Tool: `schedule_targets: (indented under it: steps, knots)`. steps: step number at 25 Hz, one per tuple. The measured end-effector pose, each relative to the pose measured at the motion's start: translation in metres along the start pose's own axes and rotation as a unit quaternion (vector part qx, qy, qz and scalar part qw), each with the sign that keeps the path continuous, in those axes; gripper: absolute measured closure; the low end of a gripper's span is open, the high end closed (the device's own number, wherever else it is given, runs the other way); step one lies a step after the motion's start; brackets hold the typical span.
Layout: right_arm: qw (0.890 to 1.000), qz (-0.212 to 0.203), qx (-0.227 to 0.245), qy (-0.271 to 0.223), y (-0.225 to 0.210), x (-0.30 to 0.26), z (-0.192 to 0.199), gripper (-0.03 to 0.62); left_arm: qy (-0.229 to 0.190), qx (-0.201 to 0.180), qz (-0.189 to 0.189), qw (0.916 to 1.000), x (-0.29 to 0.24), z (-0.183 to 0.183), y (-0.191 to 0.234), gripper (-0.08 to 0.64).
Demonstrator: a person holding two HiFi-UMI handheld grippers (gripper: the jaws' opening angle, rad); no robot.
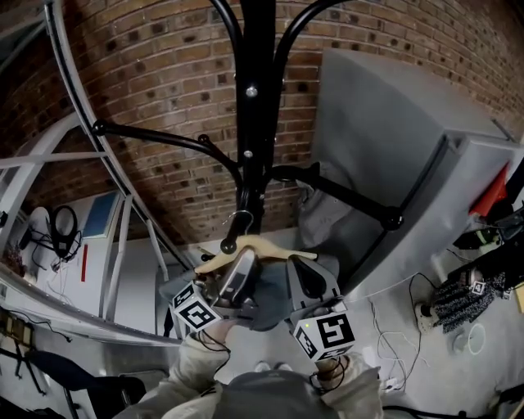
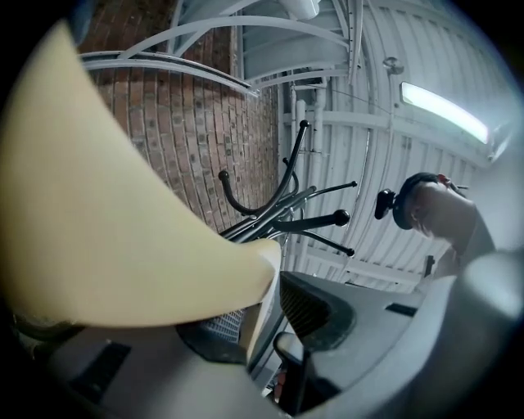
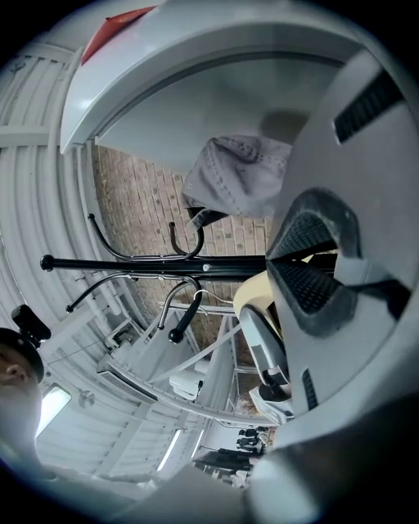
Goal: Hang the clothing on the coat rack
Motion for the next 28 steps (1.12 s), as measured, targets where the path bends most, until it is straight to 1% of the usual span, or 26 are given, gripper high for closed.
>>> schedule_targets:
  steps: [8, 12, 13, 17, 22, 28]
  knots:
    - [1.000, -0.010, -0.007, 0.004, 0.004, 0.004, 0.007, 0.569, 0.009, -0.006, -0.016, 0.9998, 0.006, 0.007, -0.004, 0.446]
    - [1.000, -0.009, -0.010, 0.003, 0.004, 0.009, 0.009, 0.569, 0.002, 0.010, -0.054, 0.9985, 0.012, 0.010, 0.006, 0.448]
    - [1.000, -0.009, -0.010, 0.003, 0.005, 0.010, 0.009, 0.569, 0.003, 0.014, -0.058, 0.9982, 0.014, 0.013, 0.006, 0.448]
    - [1.000, -0.010, -0.014, 0.005, 0.007, 0.013, 0.016, 0.569, 0.019, 0.015, -0.058, 0.9980, 0.024, 0.029, -0.001, 0.448]
    - [0.999, -0.016, -0.025, 0.014, 0.009, 0.015, 0.027, 0.569, 0.048, -0.018, -0.087, 0.9949, 0.036, 0.042, -0.007, 0.449]
    - [0.999, -0.023, -0.027, 0.023, 0.012, 0.018, 0.033, 0.569, 0.075, -0.060, -0.135, 0.9862, 0.056, 0.049, -0.008, 0.474]
Point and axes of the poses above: the fingertips, and each gripper's own axes: x backward along the fingers, y to its left, z out of its underside, the point moved 2 cm from there along x, backward along the fingers, and after that the axes turned 10 degrees about y, right-handed, at the moved point
